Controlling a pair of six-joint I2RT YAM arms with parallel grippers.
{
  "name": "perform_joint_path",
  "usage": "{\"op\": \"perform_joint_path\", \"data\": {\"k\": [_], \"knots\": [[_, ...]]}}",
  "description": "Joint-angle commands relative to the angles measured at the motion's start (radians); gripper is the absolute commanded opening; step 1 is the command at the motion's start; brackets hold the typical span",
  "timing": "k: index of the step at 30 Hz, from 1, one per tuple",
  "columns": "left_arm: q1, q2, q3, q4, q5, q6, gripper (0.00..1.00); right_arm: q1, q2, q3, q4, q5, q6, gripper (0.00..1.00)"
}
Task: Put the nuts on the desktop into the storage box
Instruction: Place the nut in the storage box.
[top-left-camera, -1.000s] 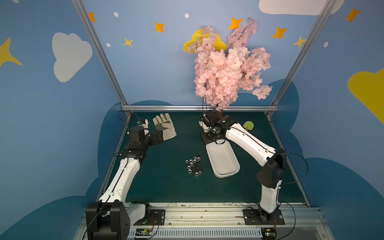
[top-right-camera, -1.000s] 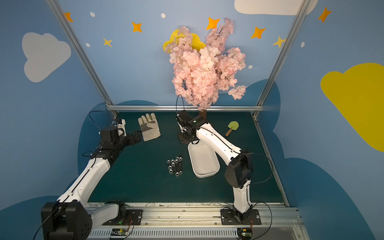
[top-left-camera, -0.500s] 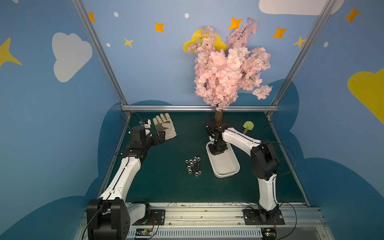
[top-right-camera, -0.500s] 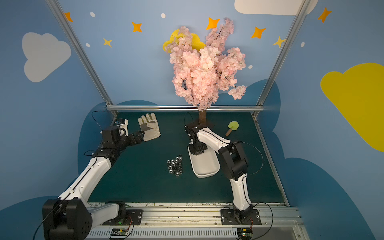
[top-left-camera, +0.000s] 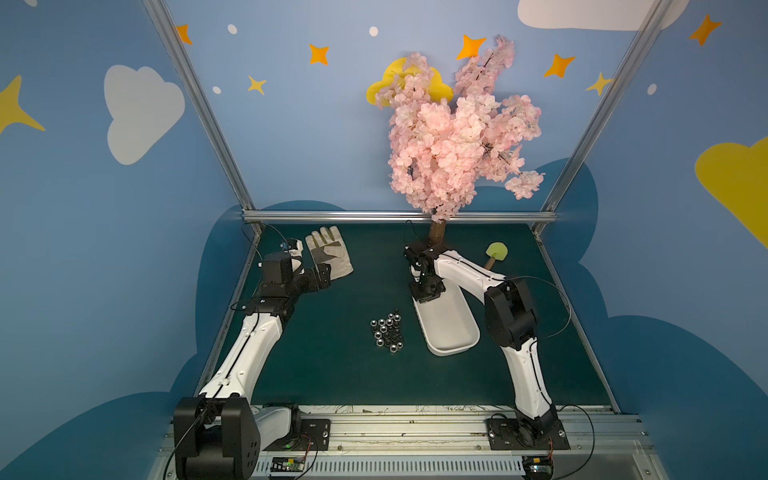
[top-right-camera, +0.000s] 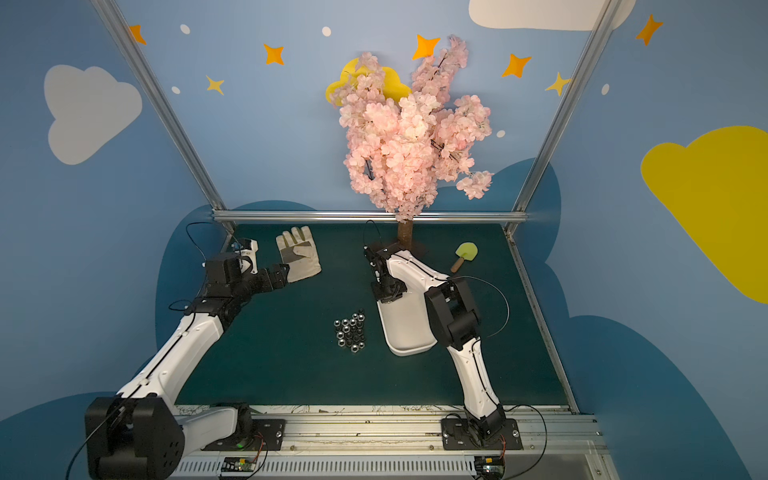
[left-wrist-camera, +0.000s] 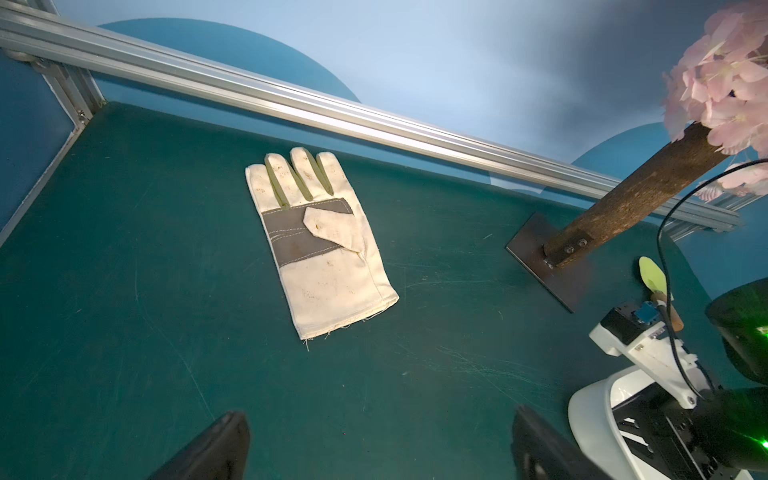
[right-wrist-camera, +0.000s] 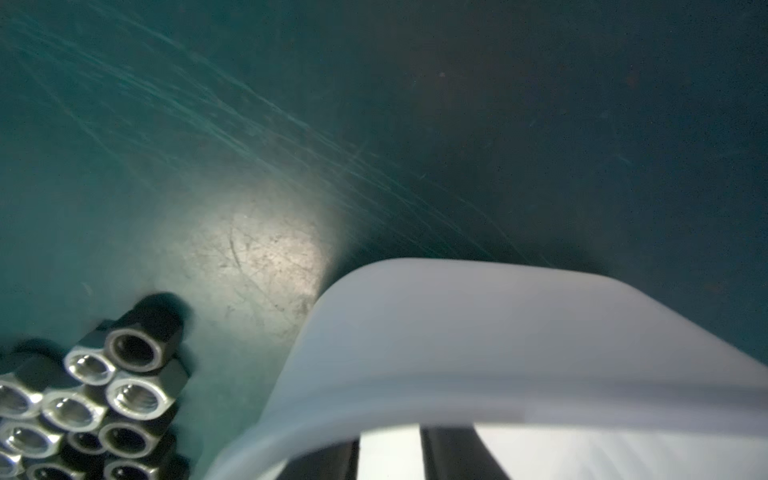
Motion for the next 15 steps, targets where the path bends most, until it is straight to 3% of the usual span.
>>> {"op": "perform_joint_path", "data": {"k": [1, 4, 10, 15], "knots": [[-0.003, 0.015, 0.027, -0.007, 0.006, 0.007, 1.00, -0.005, -0.038, 0.011, -0.024, 0.010, -0.003, 0.36], [-0.003, 0.008, 0.030, -0.016, -0.004, 0.017, 1.00, -0.005, -0.092, 0.010, -0.028, 0.015, -0.006, 0.41], [-0.004, 0.009, 0.025, -0.002, 0.001, 0.005, 1.00, 0.029, -0.198, 0.040, -0.055, 0.017, 0.002, 0.42], [-0.003, 0.010, 0.028, -0.009, -0.001, 0.004, 1.00, 0.103, -0.185, 0.126, -0.080, -0.039, 0.003, 0.44]]}}
